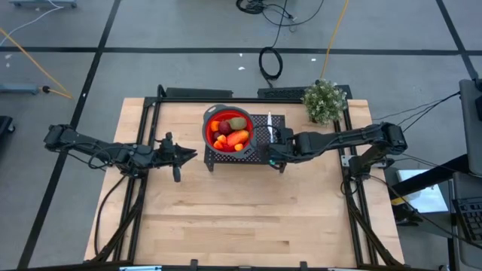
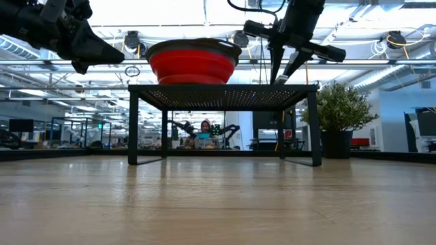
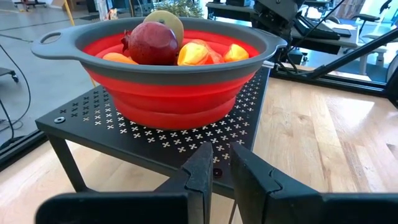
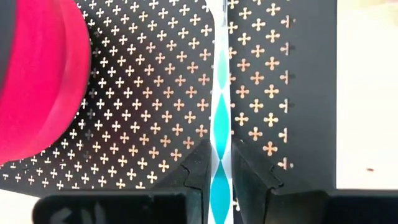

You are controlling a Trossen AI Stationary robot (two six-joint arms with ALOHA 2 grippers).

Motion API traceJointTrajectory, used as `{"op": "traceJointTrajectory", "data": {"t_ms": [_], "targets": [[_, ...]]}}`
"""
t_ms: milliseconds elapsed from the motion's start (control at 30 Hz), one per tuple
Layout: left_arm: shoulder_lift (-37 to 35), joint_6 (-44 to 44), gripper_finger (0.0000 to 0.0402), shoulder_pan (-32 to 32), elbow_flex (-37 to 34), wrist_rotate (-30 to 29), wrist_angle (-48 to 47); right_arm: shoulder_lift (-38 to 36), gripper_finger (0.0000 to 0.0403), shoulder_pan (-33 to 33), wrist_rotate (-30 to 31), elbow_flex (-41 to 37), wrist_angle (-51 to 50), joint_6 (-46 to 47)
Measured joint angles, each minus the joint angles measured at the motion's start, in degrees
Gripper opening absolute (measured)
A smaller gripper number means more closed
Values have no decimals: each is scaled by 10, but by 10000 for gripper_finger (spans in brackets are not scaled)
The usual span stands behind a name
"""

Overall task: Pick & Place Fruit
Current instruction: Put the knife on the shelf

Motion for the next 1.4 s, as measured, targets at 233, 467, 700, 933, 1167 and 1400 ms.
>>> {"op": "traceJointTrajectory", "data": {"t_ms": [233, 467, 700, 933, 1167, 1400], "targets": [[0, 0, 51, 0, 0, 0, 0, 0, 43, -1, 1, 0, 0, -9], [0, 0, 51, 0, 0, 0, 0, 1, 43, -3, 3, 0, 0, -12], [0, 0, 51, 0, 0, 0, 0, 5, 43, -3, 3, 0, 0, -11], [0, 0, 51, 0, 0, 0, -1, 10, 43, -3, 6, 0, 0, -10], [0, 0, 51, 0, 0, 0, -1, 10, 43, -3, 14, 0, 2, -9], [0, 0, 51, 0, 0, 0, -1, 10, 43, -3, 17, 0, 2, 0]]}}
